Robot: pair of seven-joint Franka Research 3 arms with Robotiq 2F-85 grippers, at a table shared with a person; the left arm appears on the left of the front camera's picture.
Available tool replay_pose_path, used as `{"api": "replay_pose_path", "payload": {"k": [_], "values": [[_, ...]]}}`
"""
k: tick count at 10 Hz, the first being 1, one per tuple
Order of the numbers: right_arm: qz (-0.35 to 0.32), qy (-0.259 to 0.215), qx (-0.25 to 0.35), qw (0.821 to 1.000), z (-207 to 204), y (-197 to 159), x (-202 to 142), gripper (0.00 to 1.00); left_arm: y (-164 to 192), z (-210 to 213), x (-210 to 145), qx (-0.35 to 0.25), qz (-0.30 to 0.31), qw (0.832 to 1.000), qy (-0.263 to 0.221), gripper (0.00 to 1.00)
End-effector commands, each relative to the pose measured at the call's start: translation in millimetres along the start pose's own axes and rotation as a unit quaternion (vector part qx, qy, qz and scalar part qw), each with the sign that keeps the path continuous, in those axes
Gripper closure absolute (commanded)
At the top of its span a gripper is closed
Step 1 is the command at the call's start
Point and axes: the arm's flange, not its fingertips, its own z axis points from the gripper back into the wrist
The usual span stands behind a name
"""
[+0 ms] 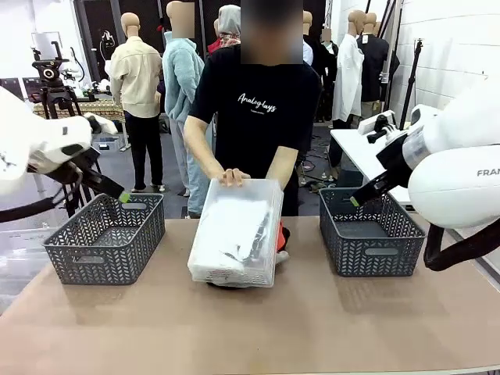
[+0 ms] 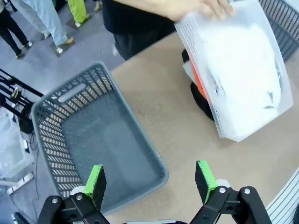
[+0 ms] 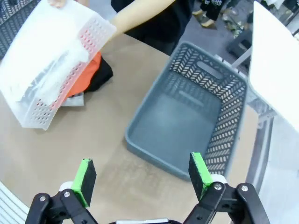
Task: Sort the tops and bottoms.
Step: Lift clothes from the center of the table with your left hand.
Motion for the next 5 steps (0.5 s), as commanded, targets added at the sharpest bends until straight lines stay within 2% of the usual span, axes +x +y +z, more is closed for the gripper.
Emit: {"api": "replay_pose_path", "payload": {"k": [1, 2, 3, 4, 5], "values": [[-0.024, 0.002, 0.008, 1.0, -18.7, -10.9, -5.4, 0.0, 2.1, 10.5, -4.3, -0.018, 0.006, 0.999, -0.037, 0.0], [0.0, 0.0, 0.0, 1.0, 0.0, 0.0, 0.0, 0.0, 0.0, 0.0, 0.0, 0.0, 0.0, 1.0, 0.0, 0.0], [0.0, 0.0, 0.0, 1.0, 0.0, 0.0, 0.0, 0.0, 0.0, 0.0, 0.0, 0.0, 0.0, 1.0, 0.0, 0.0], [-0.011, 0.005, 0.0, 1.0, -4.4, -8.3, -4.1, 0.0, 5.2, 15.4, 1.4, -0.003, 0.007, 1.0, -0.019, 0.0], [-0.03, -0.019, 0.026, 0.999, 4.8, -20.5, -1.4, 0.0, -11.2, 21.2, -2.6, -0.034, -0.004, 0.999, -0.027, 0.0]]}}
